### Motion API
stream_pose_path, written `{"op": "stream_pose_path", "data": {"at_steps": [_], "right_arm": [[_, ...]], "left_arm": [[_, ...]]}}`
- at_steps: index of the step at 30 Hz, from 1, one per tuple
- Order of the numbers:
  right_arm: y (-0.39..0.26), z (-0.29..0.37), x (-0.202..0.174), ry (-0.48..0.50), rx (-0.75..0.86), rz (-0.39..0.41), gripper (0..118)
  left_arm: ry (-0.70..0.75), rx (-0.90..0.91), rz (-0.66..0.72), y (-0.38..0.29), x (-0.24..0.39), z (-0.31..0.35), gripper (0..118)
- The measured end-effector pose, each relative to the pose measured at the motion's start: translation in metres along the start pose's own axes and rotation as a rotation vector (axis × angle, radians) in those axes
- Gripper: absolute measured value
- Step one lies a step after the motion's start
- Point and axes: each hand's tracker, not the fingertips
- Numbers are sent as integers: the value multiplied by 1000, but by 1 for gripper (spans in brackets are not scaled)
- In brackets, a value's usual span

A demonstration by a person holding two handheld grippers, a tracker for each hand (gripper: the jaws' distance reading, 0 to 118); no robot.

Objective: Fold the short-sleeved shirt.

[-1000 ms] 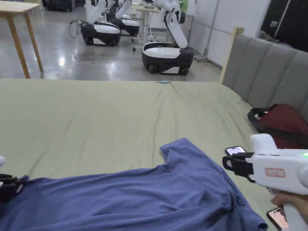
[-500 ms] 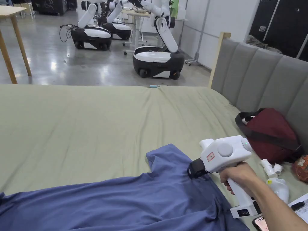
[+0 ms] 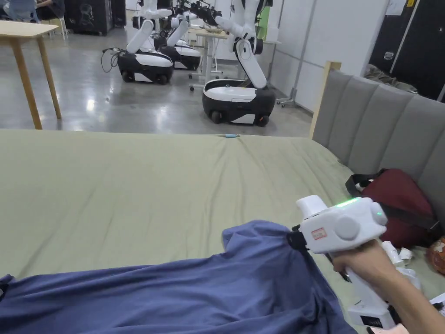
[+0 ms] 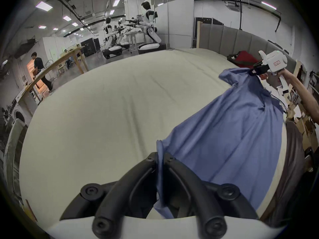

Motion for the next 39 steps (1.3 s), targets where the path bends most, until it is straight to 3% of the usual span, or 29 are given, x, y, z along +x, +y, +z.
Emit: {"op": "stream_pose_path", "data": {"at_steps": [5, 11, 14, 16, 19, 23, 29, 31, 32, 33, 34, 35, 39], "right_arm": [[-43, 117, -23, -8, 204, 45, 2], [-131, 191, -52, 12, 242, 71, 2], [-170, 185, -60, 26, 148, 58, 3], [-193, 172, -60, 22, 100, 92, 3], [-210, 143, -51, 13, -21, 61, 3], [-225, 119, -46, 15, -169, 103, 3], [-220, 117, -56, -31, -165, 156, 3], [-220, 118, -56, -38, -157, 159, 11], [-221, 123, -54, -50, -134, 144, 27], [-223, 131, -52, -42, -96, 117, 60], [-224, 142, -49, -57, -73, 69, 88], [-225, 158, -47, -107, -48, 31, 101], [-226, 248, -60, -118, 198, -113, 101]], "left_arm": [[-4, 88, -19, -34, 25, 66, 3], [-22, 164, 87, -103, 50, 117, 3], [-45, 152, 131, -139, 59, 118, 3], [-56, 109, 125, -154, 62, 108, 3], [-57, 66, 146, -167, 63, 94, 3], [-49, 47, 163, -168, 64, 85, 3], [-24, 36, 152, -163, 68, 78, 4], [-8, 33, 168, -161, 68, 79, 26], [31, 22, 205, -160, 65, 80, 54], [45, 15, 230, -160, 62, 81, 103], [17, 20, 261, -162, 58, 84, 118], [0, 46, 320, -165, 57, 92, 114], [39, 185, 363, -173, 64, 149, 114]]}}
